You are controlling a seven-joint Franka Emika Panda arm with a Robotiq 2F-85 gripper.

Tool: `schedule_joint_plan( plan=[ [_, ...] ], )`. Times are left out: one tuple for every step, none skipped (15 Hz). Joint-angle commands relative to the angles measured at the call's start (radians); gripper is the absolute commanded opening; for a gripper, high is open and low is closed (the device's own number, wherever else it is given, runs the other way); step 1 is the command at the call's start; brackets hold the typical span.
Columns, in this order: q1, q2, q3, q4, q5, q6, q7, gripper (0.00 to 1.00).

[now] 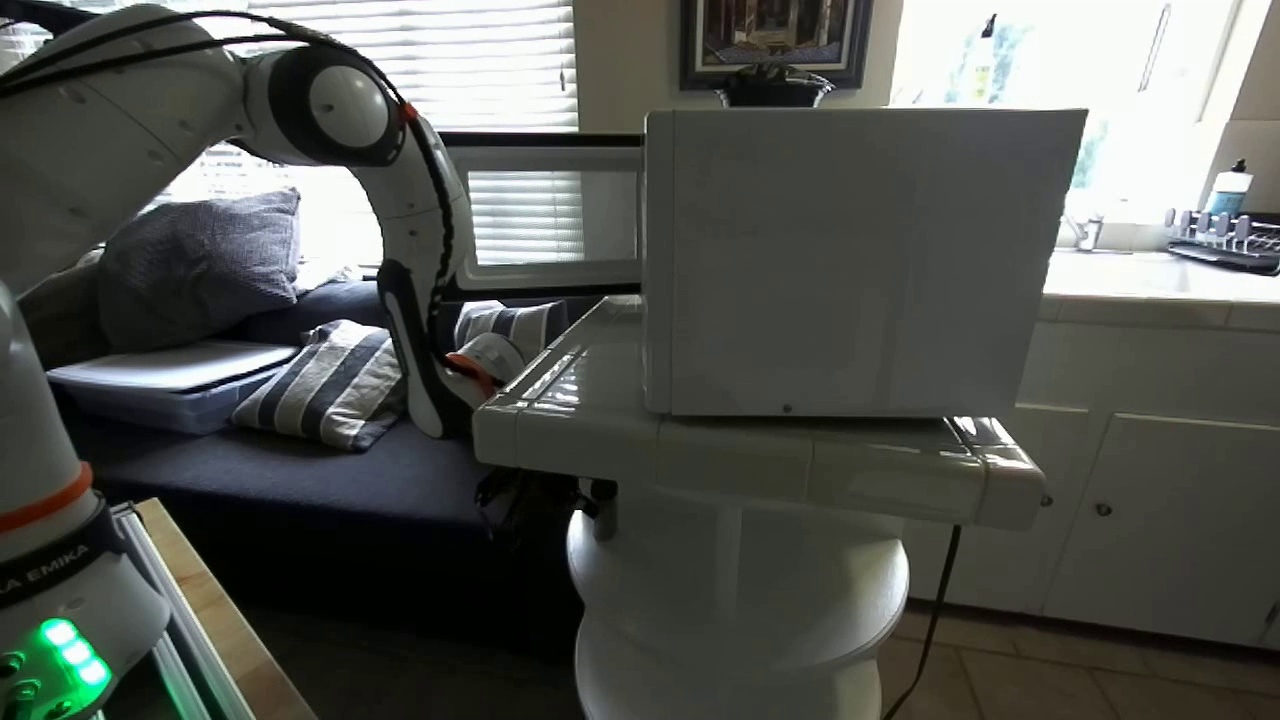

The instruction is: Pick up the jar from the shelf and put it on top of the microwave.

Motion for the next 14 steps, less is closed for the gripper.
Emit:
schedule_joint_plan(
  plan=[
    [-0.025, 0.047, 0.017, 0.038, -0.040, -0.031, 0.022, 0.72],
    [-0.029, 0.052, 0.018, 0.043, -0.043, -0.031, 0.021, 0.72],
    [-0.032, 0.058, 0.019, 0.048, -0.044, -0.031, 0.018, 0.65],
    [-0.036, 0.061, 0.022, 0.050, -0.042, -0.027, 0.011, 0.57],
    [-0.038, 0.062, 0.025, 0.050, -0.039, -0.026, 0.006, 0.47],
    [-0.044, 0.058, 0.032, 0.042, -0.034, -0.013, -0.005, 0.41],
    [-0.050, 0.050, 0.041, 0.032, -0.027, 0.003, -0.022, 0.34],
    [-0.057, 0.040, 0.051, 0.021, -0.025, 0.021, -0.036, 0.25],
    [-0.059, 0.021, 0.062, 0.000, -0.020, 0.035, -0.052, 0.23],
    [-0.060, 0.008, 0.071, -0.016, -0.015, 0.040, -0.068, 0.23],
    [-0.060, -0.011, 0.082, -0.038, -0.008, 0.046, -0.083, 0.23],
    [-0.063, -0.031, 0.095, -0.064, -0.001, 0.060, -0.102, 0.23],
    [-0.065, -0.054, 0.108, -0.092, 0.005, 0.079, -0.121, 0.23],
    [-0.064, -0.080, 0.121, -0.126, 0.011, 0.097, -0.136, 0.23]
  ],
)
